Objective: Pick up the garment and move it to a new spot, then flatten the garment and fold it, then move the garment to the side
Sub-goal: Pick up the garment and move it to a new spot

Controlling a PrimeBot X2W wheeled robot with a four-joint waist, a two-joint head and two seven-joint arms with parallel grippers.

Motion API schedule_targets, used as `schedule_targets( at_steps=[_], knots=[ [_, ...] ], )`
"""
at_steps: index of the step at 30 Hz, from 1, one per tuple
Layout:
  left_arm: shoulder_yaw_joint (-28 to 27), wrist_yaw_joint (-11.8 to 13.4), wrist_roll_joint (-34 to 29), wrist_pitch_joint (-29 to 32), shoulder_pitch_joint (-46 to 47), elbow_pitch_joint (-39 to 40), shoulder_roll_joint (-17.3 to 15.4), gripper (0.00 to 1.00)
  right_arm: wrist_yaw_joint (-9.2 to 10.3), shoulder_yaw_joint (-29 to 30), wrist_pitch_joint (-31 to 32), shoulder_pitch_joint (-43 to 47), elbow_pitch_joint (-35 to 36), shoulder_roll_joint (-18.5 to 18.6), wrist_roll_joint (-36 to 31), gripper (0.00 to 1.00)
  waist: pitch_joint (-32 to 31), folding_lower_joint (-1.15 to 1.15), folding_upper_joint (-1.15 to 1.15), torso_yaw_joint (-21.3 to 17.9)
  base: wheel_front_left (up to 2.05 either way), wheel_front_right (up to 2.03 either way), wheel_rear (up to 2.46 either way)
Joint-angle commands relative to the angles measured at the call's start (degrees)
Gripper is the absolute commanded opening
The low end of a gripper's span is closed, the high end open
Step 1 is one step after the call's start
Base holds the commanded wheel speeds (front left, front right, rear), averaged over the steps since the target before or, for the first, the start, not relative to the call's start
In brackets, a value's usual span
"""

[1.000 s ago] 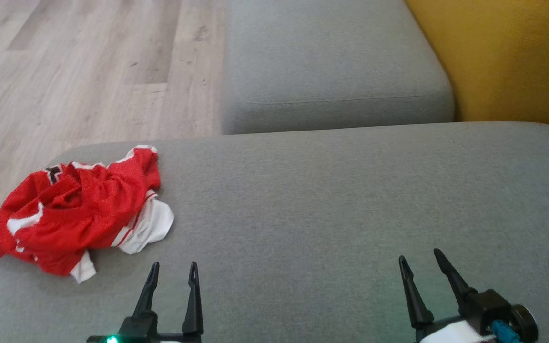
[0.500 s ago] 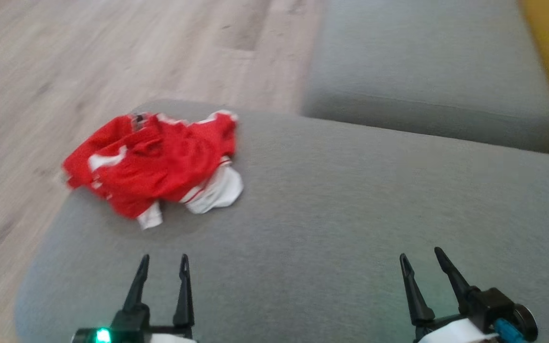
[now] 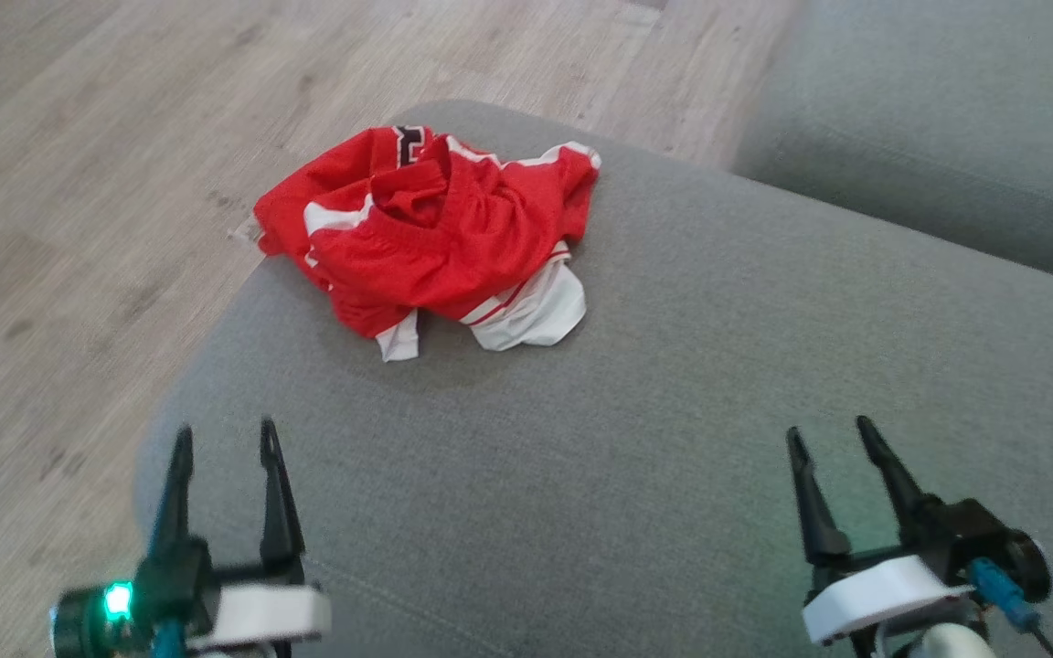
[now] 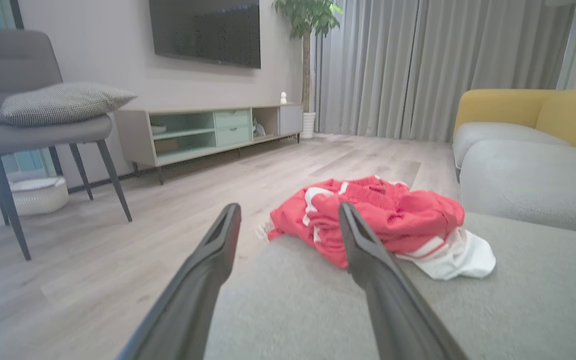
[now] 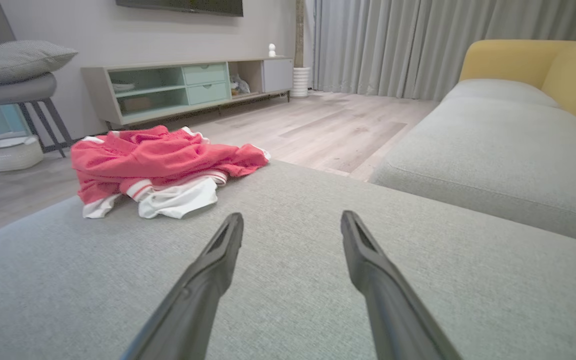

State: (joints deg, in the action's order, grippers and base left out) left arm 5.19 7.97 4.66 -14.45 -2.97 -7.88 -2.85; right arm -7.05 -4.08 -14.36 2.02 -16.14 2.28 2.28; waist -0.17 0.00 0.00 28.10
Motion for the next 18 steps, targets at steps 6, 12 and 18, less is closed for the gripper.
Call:
schedule_targets(
  at_steps=[6, 12, 18],
  knots=[
    [-4.5, -3.4, -0.7, -0.5, 15.3, 2.1, -2.0, 1.00, -0.44, 2.1, -0.6, -0.2, 3.3, 0.6, -4.6, 1.00, 5.0, 0.00, 0.00, -0.5, 0.00, 0.00, 0.00],
    [-6.7, -5.1, 0.4, -0.4, 31.5, -9.1, -4.1, 1.00, -0.44, 3.1, -0.6, -3.7, 4.3, 2.9, -8.0, 1.00, 12.3, 0.00, 0.00, -5.4, 0.00, 0.00, 0.00],
    [-6.3, -8.7, 2.6, 6.6, 46.5, -27.0, -6.2, 1.00, -0.44, 2.1, -0.6, -6.0, 4.5, 5.0, -8.6, 1.00, 16.4, 0.00, 0.00, -9.2, 0.00, 0.00, 0.00]
  ],
)
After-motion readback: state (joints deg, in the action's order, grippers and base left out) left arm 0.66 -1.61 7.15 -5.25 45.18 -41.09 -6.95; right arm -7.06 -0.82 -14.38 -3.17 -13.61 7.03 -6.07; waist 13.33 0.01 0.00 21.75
